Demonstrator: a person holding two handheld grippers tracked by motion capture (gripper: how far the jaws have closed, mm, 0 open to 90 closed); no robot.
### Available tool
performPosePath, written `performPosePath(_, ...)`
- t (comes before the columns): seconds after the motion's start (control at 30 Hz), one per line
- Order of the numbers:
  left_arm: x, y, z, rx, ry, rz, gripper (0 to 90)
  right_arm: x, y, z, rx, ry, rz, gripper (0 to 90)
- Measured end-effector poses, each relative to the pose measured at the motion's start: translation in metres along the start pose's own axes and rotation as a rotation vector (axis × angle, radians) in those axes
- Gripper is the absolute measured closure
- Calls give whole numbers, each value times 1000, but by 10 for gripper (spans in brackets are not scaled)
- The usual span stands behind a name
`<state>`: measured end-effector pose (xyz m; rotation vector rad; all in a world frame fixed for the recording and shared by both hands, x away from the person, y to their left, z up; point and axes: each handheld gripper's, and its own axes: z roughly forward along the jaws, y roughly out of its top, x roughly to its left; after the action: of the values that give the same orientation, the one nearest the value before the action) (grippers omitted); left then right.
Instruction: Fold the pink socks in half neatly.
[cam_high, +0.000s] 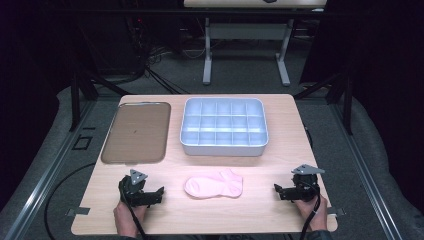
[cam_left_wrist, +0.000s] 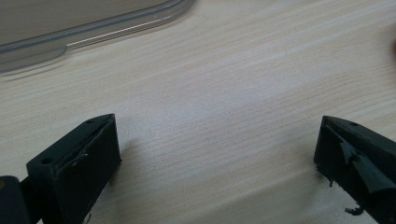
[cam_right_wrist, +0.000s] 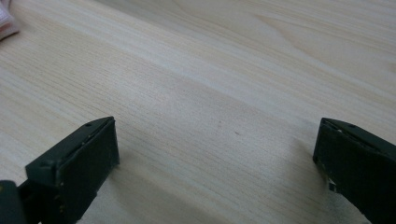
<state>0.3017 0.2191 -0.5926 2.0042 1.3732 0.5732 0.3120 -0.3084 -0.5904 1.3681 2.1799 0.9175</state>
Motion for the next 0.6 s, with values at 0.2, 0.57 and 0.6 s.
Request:
performPosePath(0.2,0,0,0,0,7,-6,0,0,0,0,1,0,0,0)
performPosePath(0.57,0,0,0,0,9,-7,2,0,2,0,14,-4,-2,0)
performPosePath(0.6,0,0,0,0,9,-7,2,1,2,0,11,-9,1,0)
